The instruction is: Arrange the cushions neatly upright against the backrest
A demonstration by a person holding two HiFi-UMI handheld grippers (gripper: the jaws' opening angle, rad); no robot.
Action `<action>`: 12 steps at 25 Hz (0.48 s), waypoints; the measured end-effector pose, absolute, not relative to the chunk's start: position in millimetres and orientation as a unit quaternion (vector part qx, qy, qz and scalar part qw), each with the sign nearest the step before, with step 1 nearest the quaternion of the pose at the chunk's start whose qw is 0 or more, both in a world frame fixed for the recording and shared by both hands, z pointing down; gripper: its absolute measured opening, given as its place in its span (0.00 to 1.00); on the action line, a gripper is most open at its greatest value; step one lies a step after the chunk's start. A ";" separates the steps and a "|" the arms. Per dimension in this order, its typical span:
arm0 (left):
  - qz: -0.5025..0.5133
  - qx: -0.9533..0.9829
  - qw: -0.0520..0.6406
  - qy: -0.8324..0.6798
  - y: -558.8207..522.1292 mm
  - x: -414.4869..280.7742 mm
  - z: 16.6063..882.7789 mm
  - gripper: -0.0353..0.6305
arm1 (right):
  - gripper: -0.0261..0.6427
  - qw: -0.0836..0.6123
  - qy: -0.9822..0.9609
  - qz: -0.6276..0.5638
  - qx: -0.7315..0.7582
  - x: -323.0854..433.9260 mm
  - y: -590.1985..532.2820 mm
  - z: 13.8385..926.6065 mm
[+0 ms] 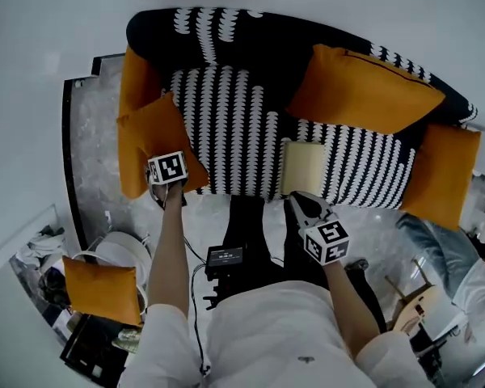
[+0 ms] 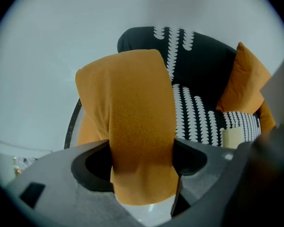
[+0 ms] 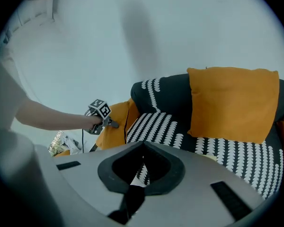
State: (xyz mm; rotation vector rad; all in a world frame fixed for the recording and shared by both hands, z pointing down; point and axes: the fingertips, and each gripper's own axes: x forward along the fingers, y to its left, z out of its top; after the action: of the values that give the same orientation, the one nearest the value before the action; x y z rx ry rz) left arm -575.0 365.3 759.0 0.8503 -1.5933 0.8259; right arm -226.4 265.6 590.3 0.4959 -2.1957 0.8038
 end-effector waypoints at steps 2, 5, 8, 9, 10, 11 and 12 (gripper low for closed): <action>0.373 0.368 0.530 -0.666 357.5 -586.9 756.6 0.60 | 0.05 0.366 -0.854 0.310 0.201 -234.7 267.0 585.8; 0.414 0.413 0.485 -0.650 335.9 -590.5 741.5 0.60 | 0.05 0.361 -0.853 0.308 0.217 -238.9 265.4 577.6; 0.456 0.463 0.421 -0.633 298.8 -581.4 714.9 0.60 | 0.05 0.347 -0.856 0.297 0.242 -236.1 250.8 563.4; 0.466 0.480 0.400 -0.627 283.6 -576.4 704.9 0.60 | 0.05 0.339 -0.858 0.293 0.252 -234.4 243.2 558.5; 0.472 0.496 0.382 -0.621 269.0 -569.5 694.2 0.60 | 0.05 0.332 -0.859 0.289 0.262 -232.1 235.8 553.7; 0.476 0.511 0.367 -0.614 255.9 -560.5 682.4 0.60 | 0.05 0.326 -0.859 0.287 0.270 -228.7 229.6 548.8; 0.481 0.526 0.351 -0.607 244.3 -549.8 669.7 0.60 | 0.05 0.321 -0.860 0.285 0.277 -223.7 224.8 543.9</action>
State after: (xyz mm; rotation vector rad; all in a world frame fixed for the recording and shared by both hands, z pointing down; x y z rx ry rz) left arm -549.8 244.3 669.7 1.3626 -1.5723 1.2453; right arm -223.7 224.8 543.9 0.7285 -2.2593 0.7482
